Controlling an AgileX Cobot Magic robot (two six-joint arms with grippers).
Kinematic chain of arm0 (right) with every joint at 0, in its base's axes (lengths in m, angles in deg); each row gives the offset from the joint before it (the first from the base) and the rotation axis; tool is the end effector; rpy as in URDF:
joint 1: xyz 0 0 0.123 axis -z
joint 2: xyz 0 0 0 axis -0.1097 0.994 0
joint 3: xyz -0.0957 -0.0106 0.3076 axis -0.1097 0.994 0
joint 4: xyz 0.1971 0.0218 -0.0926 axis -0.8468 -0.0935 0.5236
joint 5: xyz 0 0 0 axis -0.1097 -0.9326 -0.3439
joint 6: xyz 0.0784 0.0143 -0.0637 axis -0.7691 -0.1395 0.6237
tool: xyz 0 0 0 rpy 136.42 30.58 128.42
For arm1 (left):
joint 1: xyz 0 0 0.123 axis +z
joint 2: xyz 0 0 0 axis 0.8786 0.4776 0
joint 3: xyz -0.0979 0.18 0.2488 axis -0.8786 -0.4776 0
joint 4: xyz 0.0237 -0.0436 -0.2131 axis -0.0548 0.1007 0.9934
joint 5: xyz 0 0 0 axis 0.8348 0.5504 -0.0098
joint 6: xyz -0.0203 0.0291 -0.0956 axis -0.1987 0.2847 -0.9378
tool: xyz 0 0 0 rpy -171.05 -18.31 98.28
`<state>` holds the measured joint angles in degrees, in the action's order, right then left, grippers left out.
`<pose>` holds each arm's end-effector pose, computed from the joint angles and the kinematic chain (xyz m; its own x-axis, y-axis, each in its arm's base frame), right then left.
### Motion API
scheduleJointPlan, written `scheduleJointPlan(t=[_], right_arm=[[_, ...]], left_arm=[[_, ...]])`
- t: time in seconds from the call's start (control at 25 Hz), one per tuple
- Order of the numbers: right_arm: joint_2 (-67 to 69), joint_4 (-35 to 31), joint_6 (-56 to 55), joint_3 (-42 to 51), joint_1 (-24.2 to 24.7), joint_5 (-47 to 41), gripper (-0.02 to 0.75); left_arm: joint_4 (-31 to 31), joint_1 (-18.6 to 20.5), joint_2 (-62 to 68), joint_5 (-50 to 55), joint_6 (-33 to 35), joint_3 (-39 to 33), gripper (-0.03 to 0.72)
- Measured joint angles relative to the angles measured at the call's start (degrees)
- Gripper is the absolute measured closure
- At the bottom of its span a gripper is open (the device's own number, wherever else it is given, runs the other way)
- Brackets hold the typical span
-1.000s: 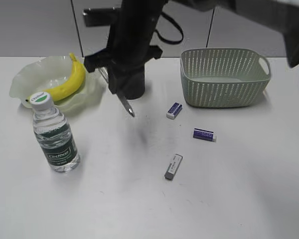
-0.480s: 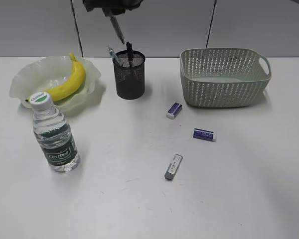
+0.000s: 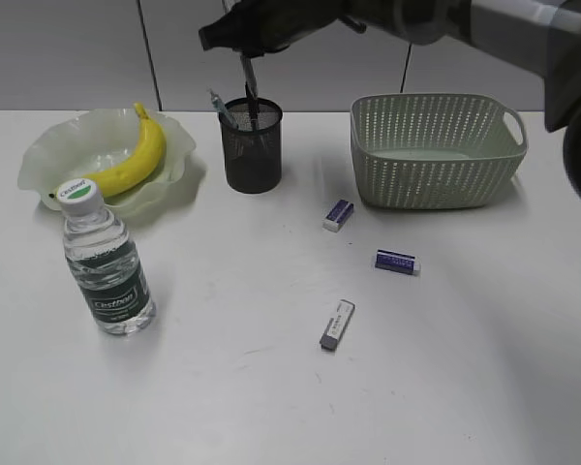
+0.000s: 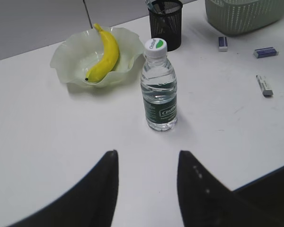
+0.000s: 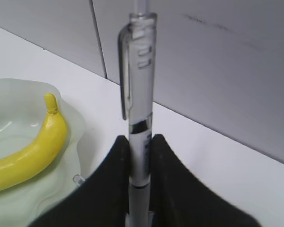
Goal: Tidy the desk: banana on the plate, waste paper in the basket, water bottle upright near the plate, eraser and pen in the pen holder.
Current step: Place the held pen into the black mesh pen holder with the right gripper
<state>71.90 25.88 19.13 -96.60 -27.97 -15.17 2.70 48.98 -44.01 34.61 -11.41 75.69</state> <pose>0.4717 0.3197 0.2581 -0.4317 -0.2466 -0.8677 -0.5365 0.8435 0.0272 -0.0689 0.0031 0.2654 -0.3607 0.2305 -0.9037 0.3752 0.9230 0.0857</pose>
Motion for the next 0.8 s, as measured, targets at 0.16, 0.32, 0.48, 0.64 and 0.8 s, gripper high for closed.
scheduleJointPlan(t=[0.16, 0.32, 0.48, 0.64, 0.8], right_arm=[[3.01, 0.81, -0.10, 0.00, 0.00, 1.91, 0.629], [4.49, 1.38, -0.16, 0.00, -0.05, 1.91, 0.611], [4.85, 1.51, -0.21, 0.00, -0.06, 1.91, 0.452], [4.70, 1.51, -0.21, 0.00, -0.06, 0.81, 0.357], [2.54, 1.86, -0.28, 0.05, -0.11, -5.21, 0.343]], left_arm=[[0.00, 0.00, 0.00, 0.00, 0.00, 0.00, 0.378], [0.00, 0.00, 0.00, 0.00, 0.00, 0.00, 0.378], [0.00, 0.00, 0.00, 0.00, 0.00, 0.00, 0.378], [0.00, 0.00, 0.00, 0.00, 0.00, 0.00, 0.378], [0.00, 0.00, 0.00, 0.00, 0.00, 0.00, 0.378]])
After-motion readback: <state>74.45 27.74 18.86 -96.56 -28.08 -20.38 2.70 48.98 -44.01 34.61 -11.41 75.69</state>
